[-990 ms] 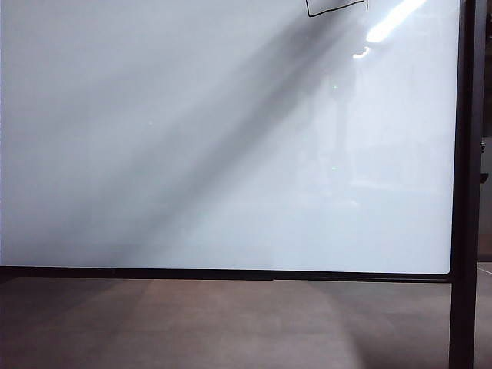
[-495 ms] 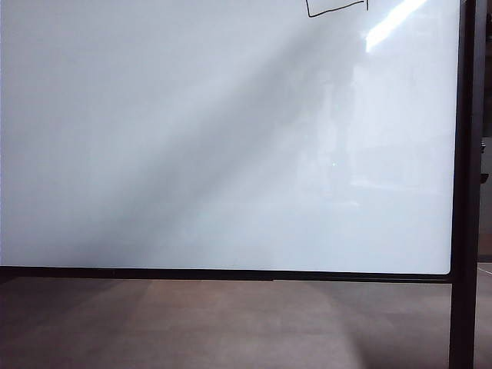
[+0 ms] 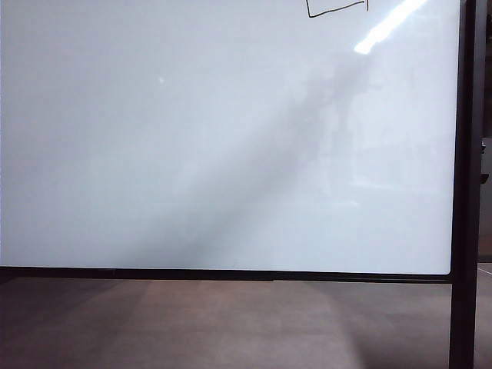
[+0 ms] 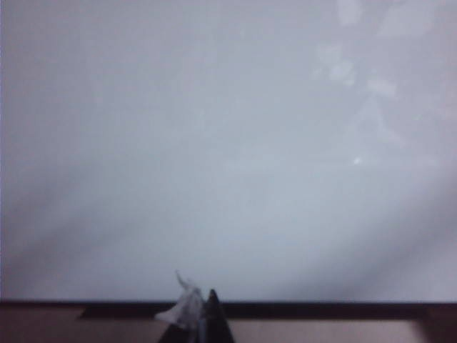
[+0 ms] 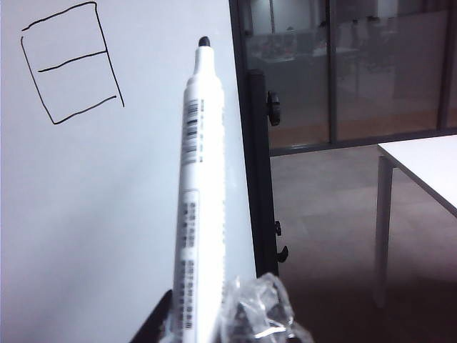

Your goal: Reach to the right to find the marker pen, pick it up, and write the number 8 on the whiteboard.

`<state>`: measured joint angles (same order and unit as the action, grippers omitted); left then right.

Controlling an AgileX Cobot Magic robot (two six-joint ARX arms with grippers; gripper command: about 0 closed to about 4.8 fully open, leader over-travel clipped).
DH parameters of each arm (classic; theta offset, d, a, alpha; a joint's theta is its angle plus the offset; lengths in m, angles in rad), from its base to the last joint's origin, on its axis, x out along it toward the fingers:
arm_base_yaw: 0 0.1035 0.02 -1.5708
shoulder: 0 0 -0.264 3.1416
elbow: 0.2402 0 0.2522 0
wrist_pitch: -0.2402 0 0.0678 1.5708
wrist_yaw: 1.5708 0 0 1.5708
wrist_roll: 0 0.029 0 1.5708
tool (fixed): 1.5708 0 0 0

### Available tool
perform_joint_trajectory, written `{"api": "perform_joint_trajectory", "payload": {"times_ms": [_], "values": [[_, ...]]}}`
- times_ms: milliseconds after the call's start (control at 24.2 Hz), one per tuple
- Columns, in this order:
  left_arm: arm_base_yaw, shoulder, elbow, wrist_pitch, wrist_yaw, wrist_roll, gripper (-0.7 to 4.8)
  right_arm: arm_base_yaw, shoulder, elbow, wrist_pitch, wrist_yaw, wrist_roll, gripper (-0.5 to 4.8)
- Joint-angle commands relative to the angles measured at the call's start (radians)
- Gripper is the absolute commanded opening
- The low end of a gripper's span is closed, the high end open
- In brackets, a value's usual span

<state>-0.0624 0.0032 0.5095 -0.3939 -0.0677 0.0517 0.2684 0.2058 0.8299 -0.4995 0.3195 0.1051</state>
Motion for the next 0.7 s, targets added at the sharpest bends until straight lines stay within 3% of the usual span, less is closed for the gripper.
{"api": "perform_joint_trajectory", "payload": {"times_ms": [41,165,495,701], "values": [[0.015,0.002,-0.071,0.007,0.001,0.000,-0.05,0.001,-0.061,0.003,-0.101,0.000,-0.001,-0.05],[0.015,0.001,-0.177,0.007,0.001,0.000,-0.05,0.002,-0.115,0.003,-0.172,-0.002,0.001,-0.05],[0.015,0.001,-0.431,0.006,0.001,0.000,-0.05,0.002,-0.179,0.003,-0.180,-0.013,0.008,-0.05],[0.015,0.001,-0.443,0.051,0.002,0.000,-0.05,0.002,-0.181,0.002,-0.186,-0.031,0.026,-0.05]]}}
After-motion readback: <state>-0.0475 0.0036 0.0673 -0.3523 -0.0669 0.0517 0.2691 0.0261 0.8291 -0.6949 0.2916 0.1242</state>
